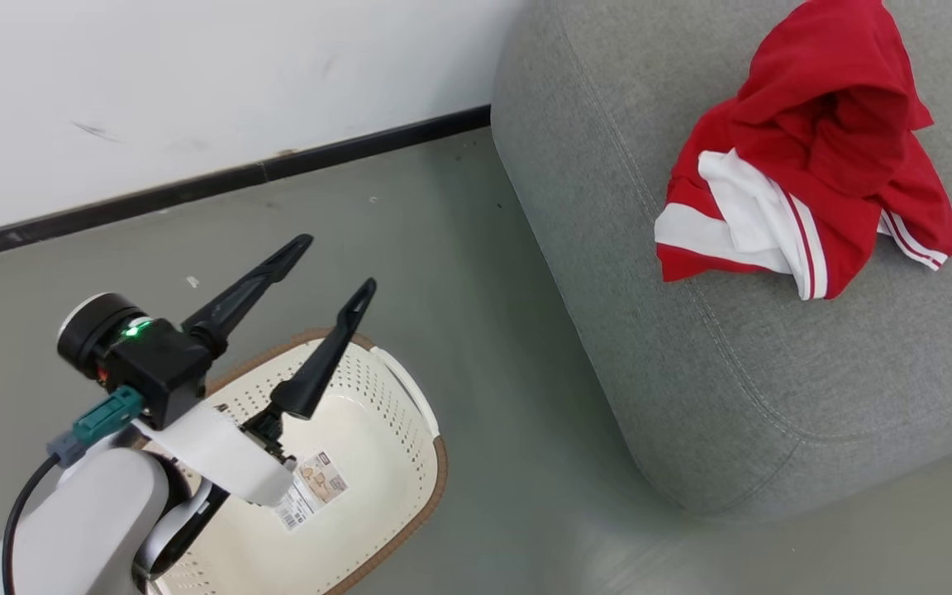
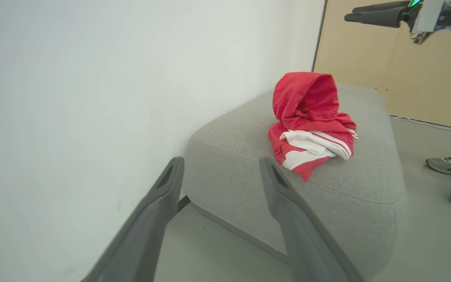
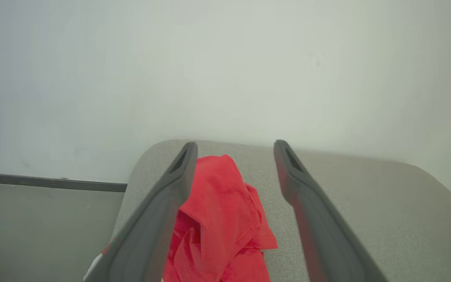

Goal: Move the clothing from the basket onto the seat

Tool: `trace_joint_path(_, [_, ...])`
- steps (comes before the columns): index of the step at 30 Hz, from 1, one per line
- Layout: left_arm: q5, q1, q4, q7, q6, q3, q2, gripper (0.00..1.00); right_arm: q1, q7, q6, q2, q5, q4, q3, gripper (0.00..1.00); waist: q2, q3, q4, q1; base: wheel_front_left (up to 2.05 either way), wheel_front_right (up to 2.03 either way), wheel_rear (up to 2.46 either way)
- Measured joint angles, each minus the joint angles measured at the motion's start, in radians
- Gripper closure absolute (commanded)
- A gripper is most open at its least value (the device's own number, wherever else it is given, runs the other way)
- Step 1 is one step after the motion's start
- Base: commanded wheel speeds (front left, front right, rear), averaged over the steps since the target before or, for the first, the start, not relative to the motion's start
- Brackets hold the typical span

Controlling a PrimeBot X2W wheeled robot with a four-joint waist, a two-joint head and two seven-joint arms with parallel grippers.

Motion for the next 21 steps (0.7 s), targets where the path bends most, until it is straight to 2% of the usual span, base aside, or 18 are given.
trace_joint_path(4, [-0.007, 0.023, 0.023, -0.009, 0.023, 0.022, 0.007, 0.00, 0.000, -0.019, 0.000, 0.001, 0.019, -0.019, 0.008, 0.00, -0.0001, -0.025, 0.016, 0.0000, 0.00, 0.00, 0.00])
trace_joint_path(16, [-0.054, 0.085, 0.073, -0.031, 0.083, 0.085, 0.007, 0.00, 0.050, -0.102, 0.000, 0.067, 0.120, -0.055, 0.000, 0.00, 0.0000, -0.096, 0.090, 0.0000, 0.00, 0.00, 0.00])
trace_joint_path(21, [-0.065, 0.111, 0.087, -0.042, 0.095, 0.108, 0.002, 0.00, 0.087, -0.120, 0.000, 0.074, 0.132, -0.076, 0.011, 0.00, 0.0000, -0.118, 0.124, 0.0000, 0.00, 0.00, 0.00])
